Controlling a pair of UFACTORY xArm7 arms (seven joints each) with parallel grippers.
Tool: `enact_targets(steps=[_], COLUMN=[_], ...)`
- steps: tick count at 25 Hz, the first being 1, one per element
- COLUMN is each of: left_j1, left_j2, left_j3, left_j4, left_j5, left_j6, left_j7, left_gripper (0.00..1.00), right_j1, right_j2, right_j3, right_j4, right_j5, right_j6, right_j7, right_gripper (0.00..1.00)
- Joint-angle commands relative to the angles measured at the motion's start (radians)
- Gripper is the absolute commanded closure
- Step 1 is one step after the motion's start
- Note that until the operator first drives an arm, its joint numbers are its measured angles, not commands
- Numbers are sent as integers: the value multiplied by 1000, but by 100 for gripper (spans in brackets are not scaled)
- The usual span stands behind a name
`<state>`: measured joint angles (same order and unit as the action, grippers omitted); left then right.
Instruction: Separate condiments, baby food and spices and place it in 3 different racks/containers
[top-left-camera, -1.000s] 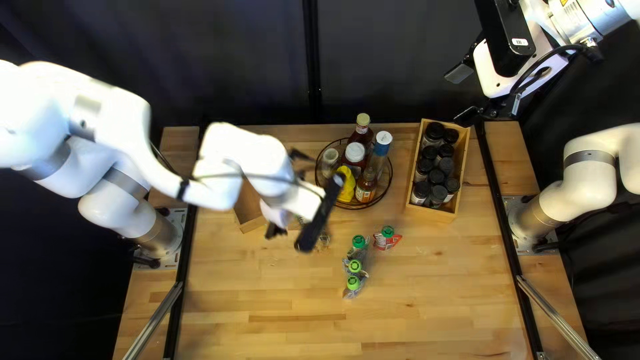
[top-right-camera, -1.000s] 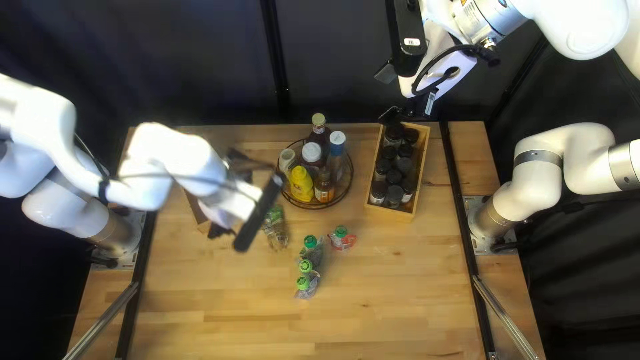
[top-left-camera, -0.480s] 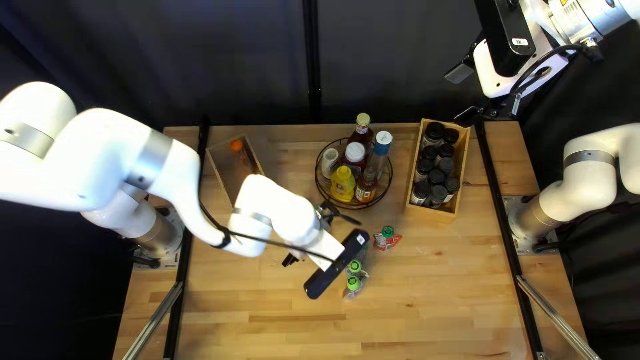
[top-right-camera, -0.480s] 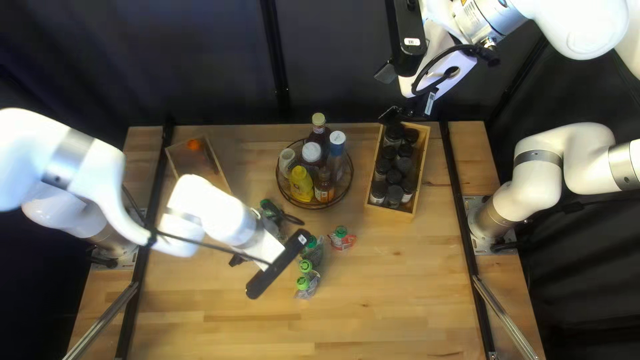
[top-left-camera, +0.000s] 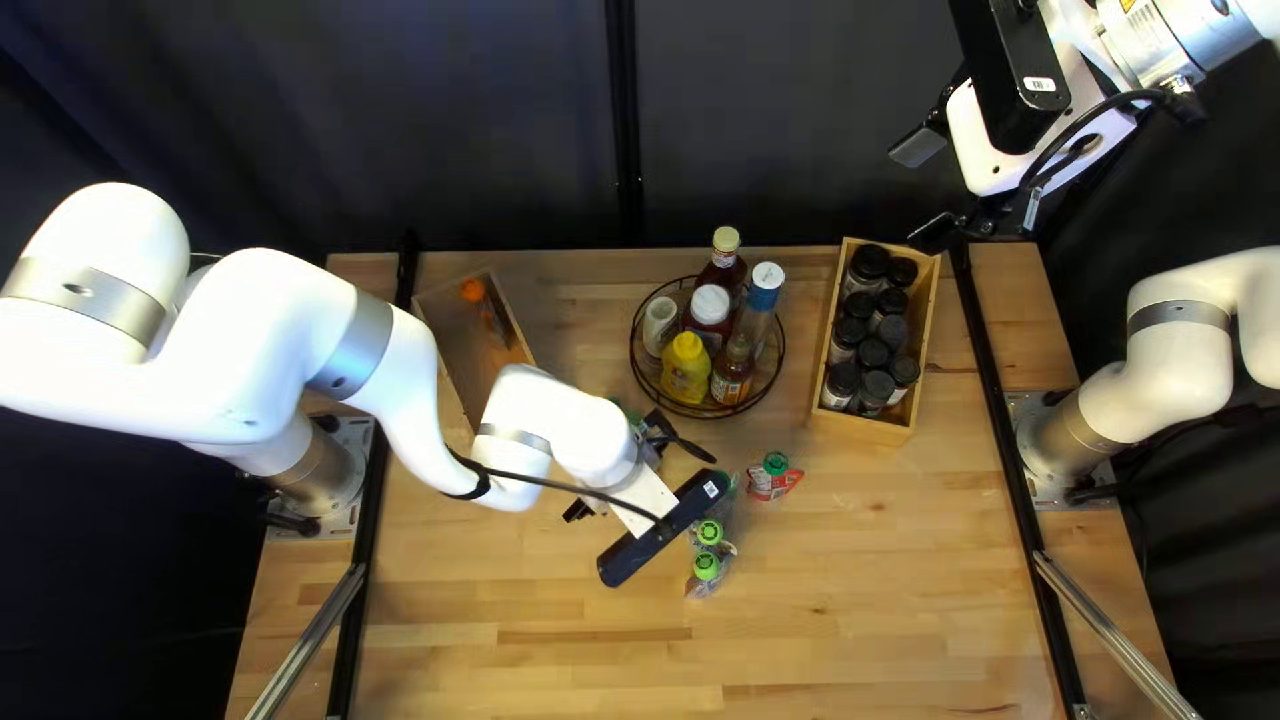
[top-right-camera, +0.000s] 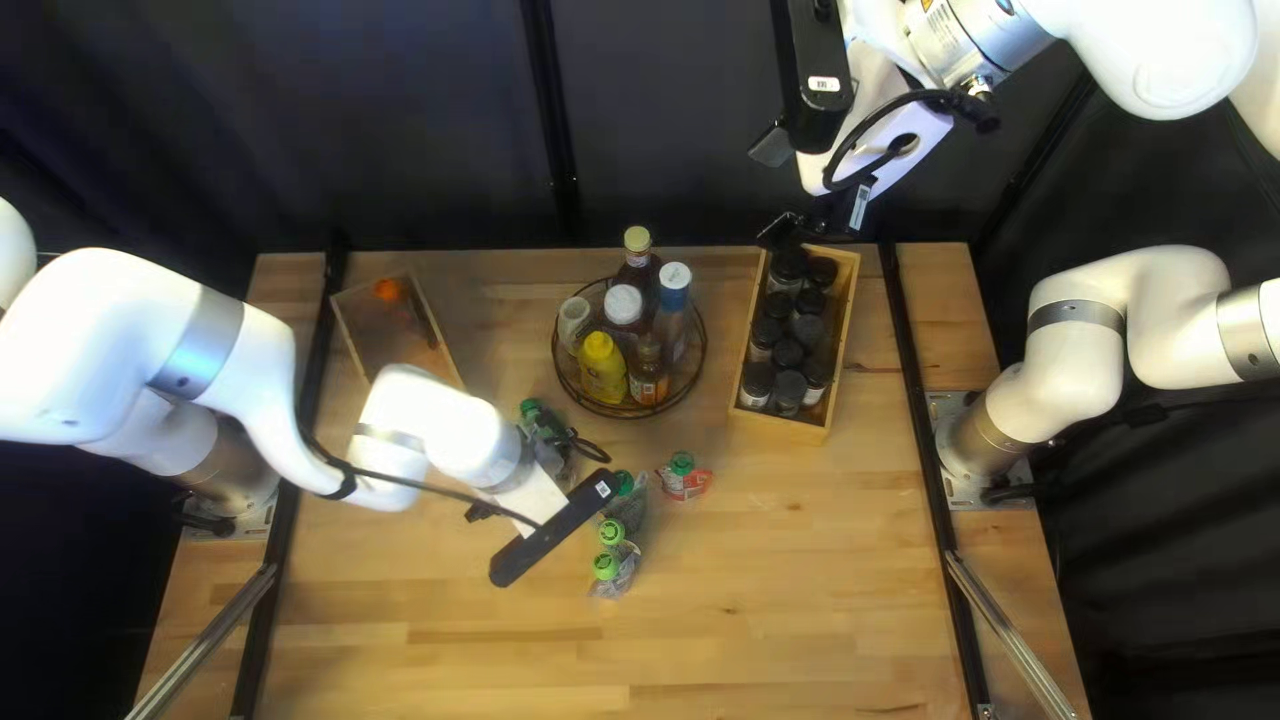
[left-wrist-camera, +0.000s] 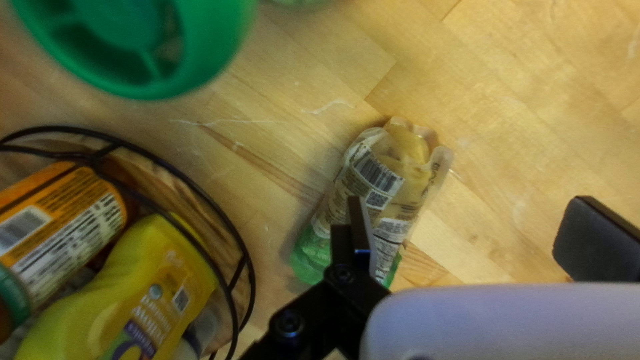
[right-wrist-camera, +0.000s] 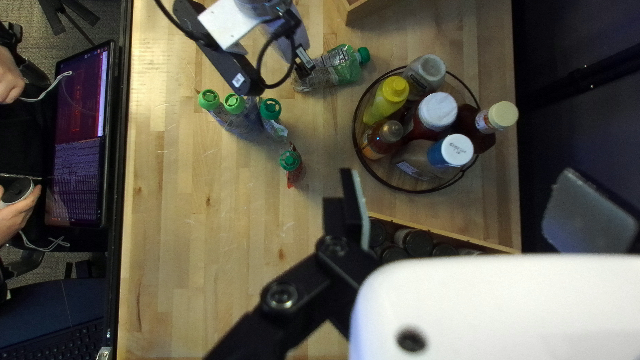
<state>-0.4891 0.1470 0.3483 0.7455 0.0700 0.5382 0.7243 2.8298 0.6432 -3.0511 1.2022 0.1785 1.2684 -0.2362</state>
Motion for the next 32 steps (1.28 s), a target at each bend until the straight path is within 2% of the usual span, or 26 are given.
enact_targets(steps=[1,2,5,6,7,8,9,10,11,12,14,15,21,22,25,26,27,28,29,32], left_j1=[7,9,10,10,11,12,13,14,15,18,24,27,37,35,24,21,14,10,8,8], left_j2=[2,5,5,5,5,5,5,8,9,14,25,30,41,38,12,4,-16,-29,-33,-16], left_j3=[-6,-8,-10,-11,-12,-12,-12,-13,-14,-17,-21,-23,-31,-31,-27,-26,-26,-27,-27,-30], left_j4=[-5,-3,-5,-6,-6,-6,-6,-5,-3,1,11,16,25,25,22,20,16,15,14,23], left_j5=[-22,-28,-34,-36,-38,-40,-41,-45,-48,-57,-72,-79,-105,-103,-77,-69,-51,-40,-35,-40], left_j6=[-12,-14,-18,-18,-20,-21,-22,-24,-25,-27,-29,-30,-33,-30,-10,-6,5,12,13,5], left_j7=[27,35,43,46,50,52,54,58,61,71,86,95,125,122,98,89,70,58,52,60], left_gripper=[0,0,13,13,23,27,34,54,61,68,72,79,80,84,86,92,85,55,0,0], right_j1=[0,0,0,0,0,0,0,0,0,0,0,0,0,0,0,0,0,0,0,0], right_j2=[0,0,0,0,0,0,0,0,0,0,0,0,0,0,0,0,0,0,0,0], right_j3=[0,0,0,0,0,0,0,0,0,0,0,0,0,0,0,0,0,0,0,0], right_j4=[0,0,0,0,0,0,0,0,0,0,0,0,0,0,0,0,0,0,0,0], right_j5=[0,0,0,0,0,0,0,0,0,0,0,0,0,0,0,0,0,0,0,0], right_j6=[0,0,0,0,0,0,0,0,0,0,0,0,0,0,0,0,0,0,0,0], right_j7=[0,0,0,0,0,0,0,0,0,0,0,0,0,0,0,0,0,0,0,0], right_gripper=[0,0,0,0,0,0,0,0,0,0,0,0,0,0,0,0,0,0,0,0])
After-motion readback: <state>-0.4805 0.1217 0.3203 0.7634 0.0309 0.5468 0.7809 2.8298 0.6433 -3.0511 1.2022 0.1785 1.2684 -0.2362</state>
